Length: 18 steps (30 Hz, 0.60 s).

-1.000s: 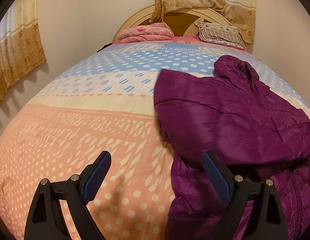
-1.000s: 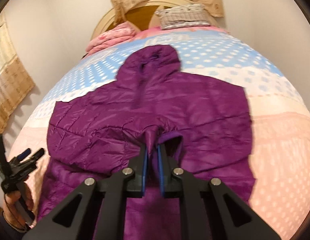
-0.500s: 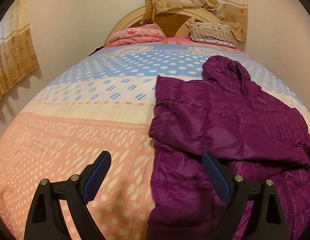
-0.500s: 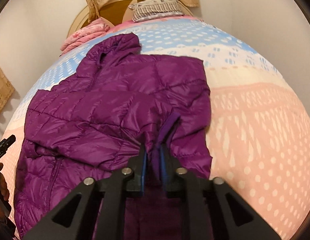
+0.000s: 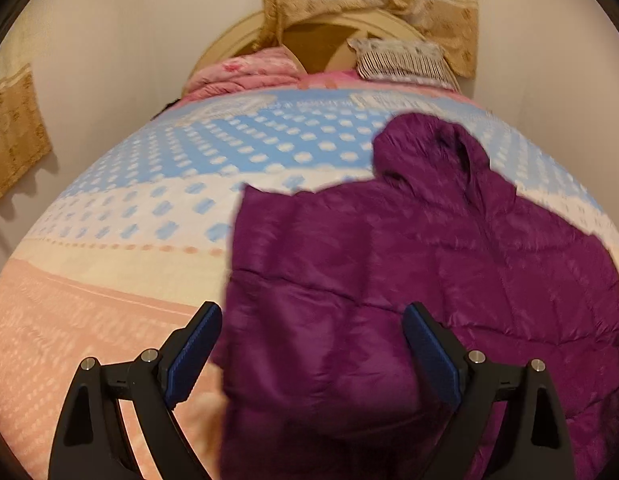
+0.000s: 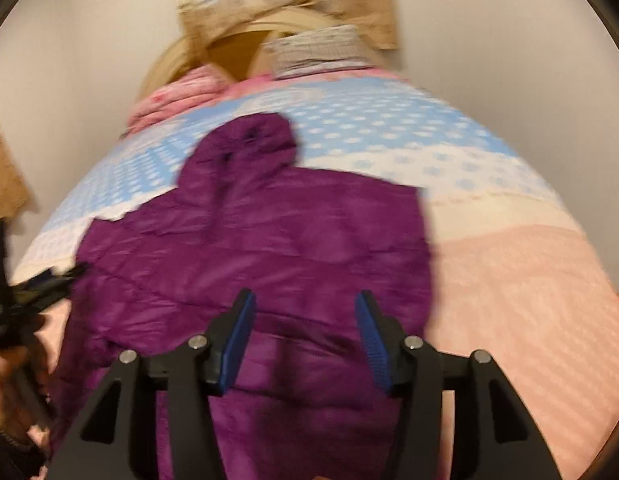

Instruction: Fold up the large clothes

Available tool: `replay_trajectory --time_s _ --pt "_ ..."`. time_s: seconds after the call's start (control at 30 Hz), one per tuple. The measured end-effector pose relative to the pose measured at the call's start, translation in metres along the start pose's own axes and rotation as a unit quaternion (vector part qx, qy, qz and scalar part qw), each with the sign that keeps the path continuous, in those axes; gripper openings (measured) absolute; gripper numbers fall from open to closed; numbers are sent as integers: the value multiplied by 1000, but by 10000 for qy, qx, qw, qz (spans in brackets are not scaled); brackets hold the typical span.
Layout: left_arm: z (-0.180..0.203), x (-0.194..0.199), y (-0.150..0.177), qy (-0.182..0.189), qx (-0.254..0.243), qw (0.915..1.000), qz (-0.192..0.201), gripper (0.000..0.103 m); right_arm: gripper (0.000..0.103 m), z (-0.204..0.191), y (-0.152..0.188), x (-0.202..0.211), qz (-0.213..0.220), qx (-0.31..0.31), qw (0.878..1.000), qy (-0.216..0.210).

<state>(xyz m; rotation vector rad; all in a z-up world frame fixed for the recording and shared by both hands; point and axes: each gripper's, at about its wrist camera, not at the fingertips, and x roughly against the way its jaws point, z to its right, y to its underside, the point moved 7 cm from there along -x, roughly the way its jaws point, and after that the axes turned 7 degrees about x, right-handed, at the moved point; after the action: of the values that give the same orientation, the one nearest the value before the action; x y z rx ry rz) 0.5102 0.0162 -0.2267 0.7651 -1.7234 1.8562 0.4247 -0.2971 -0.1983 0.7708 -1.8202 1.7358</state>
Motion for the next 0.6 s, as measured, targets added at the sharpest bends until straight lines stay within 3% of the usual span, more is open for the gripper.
replay_trajectory --time_s 0.07,0.2,0.6 --pt "5 -16 9 -82 -54 9999 -119 92 52 -6 6 -17 -68 76 9999 -113" --pt "3 -29 16 -117 42 9996 -240 92 47 3 20 -45 -223 -4 9997 53" --pt "5 -47 25 -21 120 9985 -530 96 46 0 38 -57 -262 204 9991 245"
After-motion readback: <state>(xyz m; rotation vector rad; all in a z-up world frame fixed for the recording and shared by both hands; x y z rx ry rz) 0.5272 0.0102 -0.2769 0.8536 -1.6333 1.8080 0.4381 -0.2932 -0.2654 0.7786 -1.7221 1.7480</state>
